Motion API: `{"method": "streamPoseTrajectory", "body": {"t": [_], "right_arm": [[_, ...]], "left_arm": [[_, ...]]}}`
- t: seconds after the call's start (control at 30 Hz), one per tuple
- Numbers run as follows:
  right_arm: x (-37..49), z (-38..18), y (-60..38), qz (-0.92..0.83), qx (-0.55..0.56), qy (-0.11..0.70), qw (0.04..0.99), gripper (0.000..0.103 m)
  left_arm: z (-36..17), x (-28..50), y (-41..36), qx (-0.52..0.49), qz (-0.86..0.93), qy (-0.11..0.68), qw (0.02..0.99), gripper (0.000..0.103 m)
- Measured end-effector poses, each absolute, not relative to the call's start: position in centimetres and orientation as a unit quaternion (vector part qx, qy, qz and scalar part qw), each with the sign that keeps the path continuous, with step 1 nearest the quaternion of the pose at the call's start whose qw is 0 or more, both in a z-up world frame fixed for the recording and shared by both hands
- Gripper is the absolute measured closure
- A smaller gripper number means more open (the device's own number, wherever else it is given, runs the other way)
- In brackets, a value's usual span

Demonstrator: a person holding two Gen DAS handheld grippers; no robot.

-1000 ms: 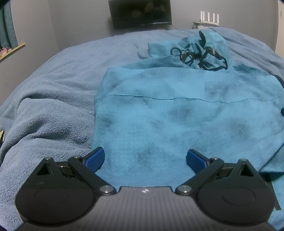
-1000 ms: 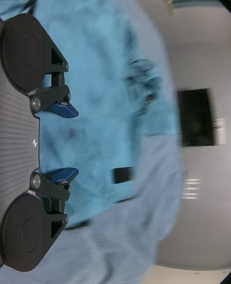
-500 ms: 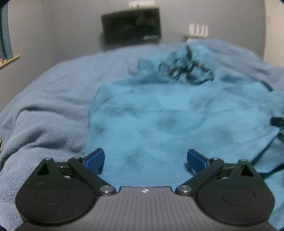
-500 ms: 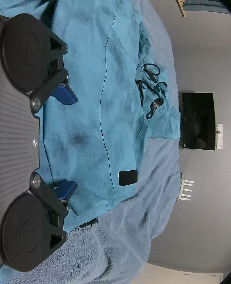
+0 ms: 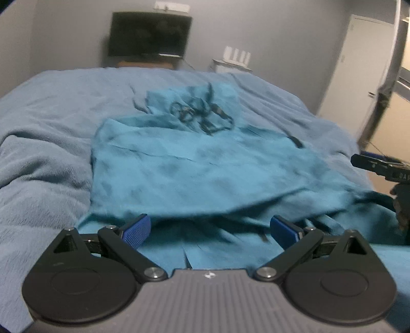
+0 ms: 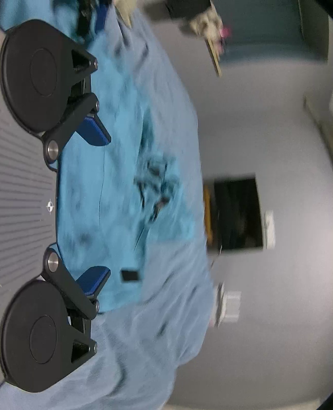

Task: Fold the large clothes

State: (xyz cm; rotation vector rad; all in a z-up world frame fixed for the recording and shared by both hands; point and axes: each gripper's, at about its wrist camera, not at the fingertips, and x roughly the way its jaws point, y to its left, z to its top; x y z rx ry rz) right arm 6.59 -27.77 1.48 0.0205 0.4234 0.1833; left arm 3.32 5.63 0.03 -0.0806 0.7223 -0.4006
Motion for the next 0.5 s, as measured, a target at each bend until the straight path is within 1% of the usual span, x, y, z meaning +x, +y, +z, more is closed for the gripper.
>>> {"method": "streamPoseTrajectory", "body": {"t": [0.1, 0.17, 0.33, 0.5], "right_arm": [[3.5, 3.3, -27.8, 0.109, -0.042, 0.211, 0.970, 0.001], [1.7, 3.7, -28.4, 0.107, -0.057, 0.220, 0.968, 0.001], [-2.2, 4.0, -30.6, 0.104, -0.049, 0.251, 0.961, 0.001], [-6.7, 4.7, -32.1, 0.138, -0.054, 0.266, 0.953, 0.001]], "left_arm": [[1.5, 0.4, 5.8, -0.009, -0.209, 0.352, 0.912, 0.003], [2.3, -1.5, 6.1, 0.012, -0.216, 0.349, 0.912, 0.003], [4.0, -6.2, 7.7, 0.049, -0.239, 0.355, 0.903, 0.003], [5.6, -10.3, 9.8, 0.054, -0.286, 0.363, 0.885, 0.003]]}}
